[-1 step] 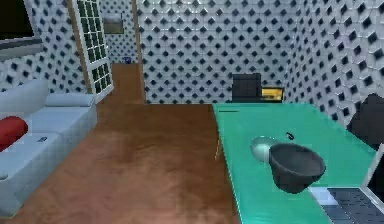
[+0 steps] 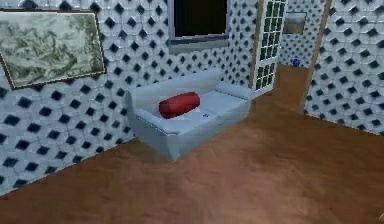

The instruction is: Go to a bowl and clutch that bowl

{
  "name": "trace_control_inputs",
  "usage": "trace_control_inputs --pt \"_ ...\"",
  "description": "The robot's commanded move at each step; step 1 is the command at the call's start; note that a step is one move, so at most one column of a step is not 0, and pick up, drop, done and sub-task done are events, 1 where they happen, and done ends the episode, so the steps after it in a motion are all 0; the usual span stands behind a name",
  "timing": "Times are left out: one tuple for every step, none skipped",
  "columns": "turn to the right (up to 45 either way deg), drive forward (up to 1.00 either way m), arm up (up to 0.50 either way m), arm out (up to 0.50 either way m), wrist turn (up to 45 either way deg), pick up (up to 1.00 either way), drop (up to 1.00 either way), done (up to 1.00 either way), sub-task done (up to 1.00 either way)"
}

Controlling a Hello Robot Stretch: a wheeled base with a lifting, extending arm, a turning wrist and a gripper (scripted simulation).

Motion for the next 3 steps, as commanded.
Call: trace_control_inputs --pt "-6.0 0.00 0.00 0.00 0.0 0.00 0.00 0.00 0.00" --pt "0.0 0.30 0.00 0.00 0.0 0.00 0.00 0.00 0.00" --pt "42.0 0.00 0.00 0.00 0.0 0.00 0.00 0.00 0.00"
